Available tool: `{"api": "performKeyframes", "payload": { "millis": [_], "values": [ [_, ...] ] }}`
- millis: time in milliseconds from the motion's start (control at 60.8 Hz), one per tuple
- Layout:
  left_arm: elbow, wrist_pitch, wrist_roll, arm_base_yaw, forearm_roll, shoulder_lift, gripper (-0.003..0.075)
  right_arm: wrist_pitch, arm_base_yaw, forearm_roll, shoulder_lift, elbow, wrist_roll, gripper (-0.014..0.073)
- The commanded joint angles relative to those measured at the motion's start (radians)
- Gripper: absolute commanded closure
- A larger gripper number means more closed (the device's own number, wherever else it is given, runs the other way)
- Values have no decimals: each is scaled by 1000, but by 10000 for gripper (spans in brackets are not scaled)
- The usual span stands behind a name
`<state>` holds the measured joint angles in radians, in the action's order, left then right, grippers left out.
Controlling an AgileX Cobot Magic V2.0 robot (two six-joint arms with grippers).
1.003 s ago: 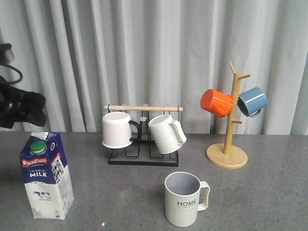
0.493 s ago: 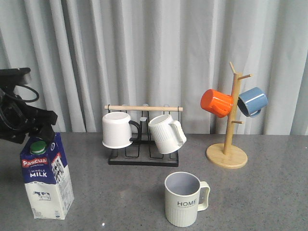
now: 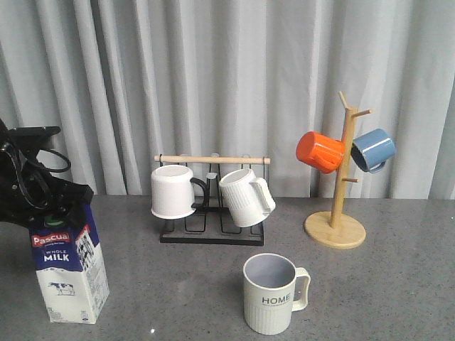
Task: Place milk next to cup
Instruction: 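Lower the left gripper onto the milk carton's top and grasp it, then lift the milk carton and carry it toward the HOME mug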
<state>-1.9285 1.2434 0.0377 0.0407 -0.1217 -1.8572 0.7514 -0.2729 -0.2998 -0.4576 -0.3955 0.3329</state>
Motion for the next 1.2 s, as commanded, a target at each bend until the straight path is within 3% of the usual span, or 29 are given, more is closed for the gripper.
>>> {"api": "performKeyframes", "payload": {
  "millis": [0, 411, 575, 674, 871, 1184],
  "values": [
    [-31, -38, 0, 1, -7, 42, 248, -57, 2, -14, -3, -25, 4, 599],
    [-32, -49, 0, 1, -14, 29, 584, -57, 2, -15, -3, -25, 4, 599],
    [-32, -45, 0, 1, -117, 74, 671, -57, 2, -15, -3, -25, 4, 599],
    [-32, -53, 18, 1, -249, 120, 694, -57, 2, -15, -3, -25, 4, 599],
    [-32, -44, 190, 15, -506, 176, 700, -57, 2, -15, -3, -25, 4, 599],
    [-32, -22, 196, 172, -423, 146, 700, -57, 2, -15, -3, -25, 4, 599]
  ]
}}
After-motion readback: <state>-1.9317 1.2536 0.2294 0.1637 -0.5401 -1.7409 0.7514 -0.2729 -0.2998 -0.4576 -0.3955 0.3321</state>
